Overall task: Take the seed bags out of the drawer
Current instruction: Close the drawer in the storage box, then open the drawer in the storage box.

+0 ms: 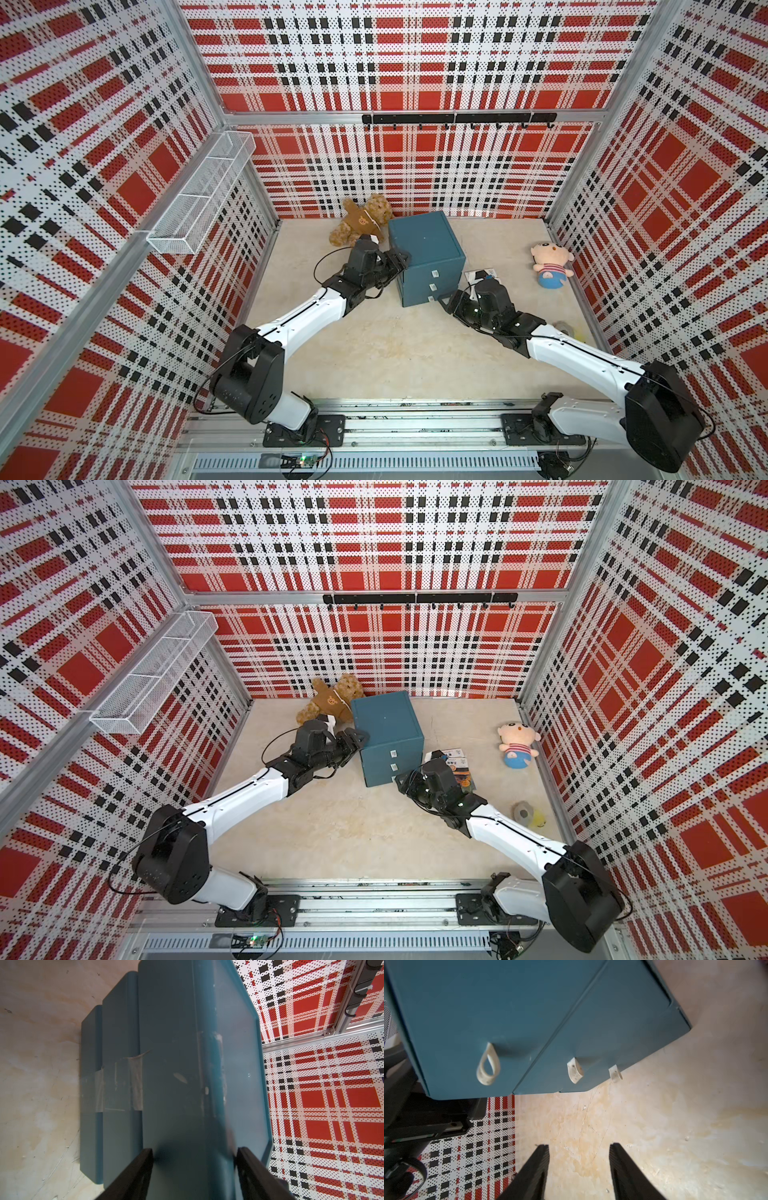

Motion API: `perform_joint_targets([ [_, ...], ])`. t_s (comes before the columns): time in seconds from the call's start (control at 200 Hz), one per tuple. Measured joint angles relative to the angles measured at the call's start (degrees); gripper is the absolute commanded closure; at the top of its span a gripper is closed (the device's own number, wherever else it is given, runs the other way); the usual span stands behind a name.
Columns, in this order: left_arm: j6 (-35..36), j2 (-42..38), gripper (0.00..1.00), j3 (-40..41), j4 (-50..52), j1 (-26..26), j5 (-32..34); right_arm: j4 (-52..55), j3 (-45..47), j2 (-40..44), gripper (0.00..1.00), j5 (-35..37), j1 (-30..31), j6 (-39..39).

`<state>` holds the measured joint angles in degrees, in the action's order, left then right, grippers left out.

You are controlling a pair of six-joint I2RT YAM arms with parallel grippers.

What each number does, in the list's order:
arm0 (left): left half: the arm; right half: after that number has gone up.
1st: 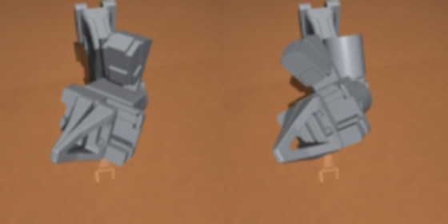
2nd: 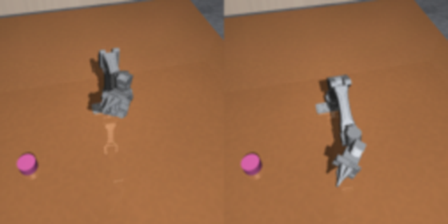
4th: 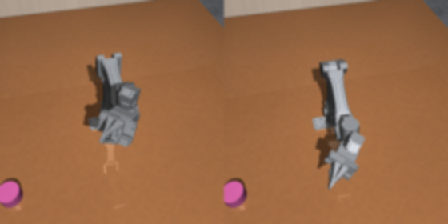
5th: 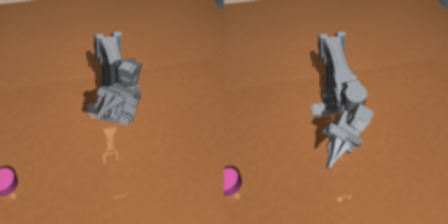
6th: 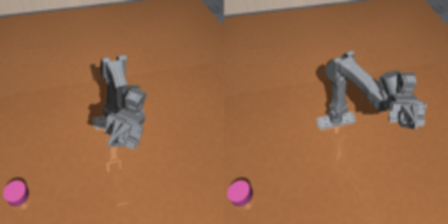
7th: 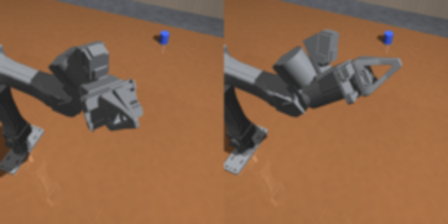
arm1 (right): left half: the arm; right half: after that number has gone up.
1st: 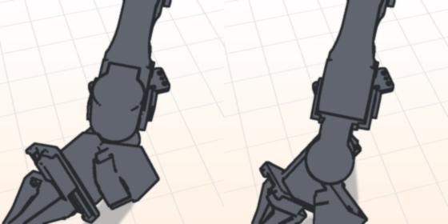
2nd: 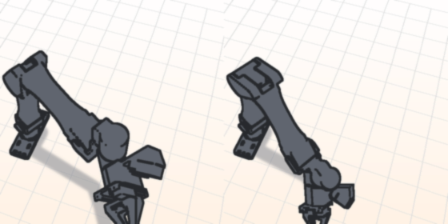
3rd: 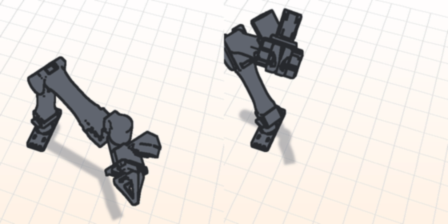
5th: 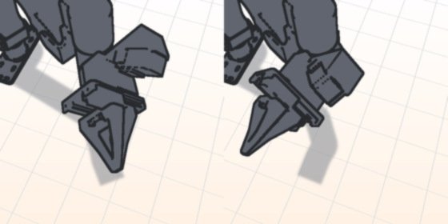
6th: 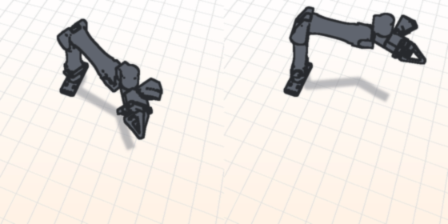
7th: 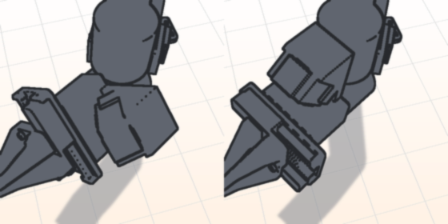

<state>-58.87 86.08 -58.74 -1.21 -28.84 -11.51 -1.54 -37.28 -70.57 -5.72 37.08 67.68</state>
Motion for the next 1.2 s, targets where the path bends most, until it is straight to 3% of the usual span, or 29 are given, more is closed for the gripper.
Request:
perform_joint_targets([
  [0.24,0.02,0.00,0.32,0.00,0.04,0.00,-0.11,-19.15,6.71,-6.91,0.49,1.03,1.18,14.97],
  [0.401,0.02,0.00,0.32,0.00,0.04,0.00,-0.11,-27.61,8.70,-10.40,0.50,2.71,1.53,20.61],
  [0.701,0.02,0.00,0.32,0.00,0.04,0.37,-0.33,-41.62,10.19,-13.75,0.56,5.16,1.55,24.48],
  [1.202,0.26,-0.02,0.32,0.00,0.24,0.96,-1.77,-51.67,10.88,-19.98,0.62,8.24,1.55,27.23],
])
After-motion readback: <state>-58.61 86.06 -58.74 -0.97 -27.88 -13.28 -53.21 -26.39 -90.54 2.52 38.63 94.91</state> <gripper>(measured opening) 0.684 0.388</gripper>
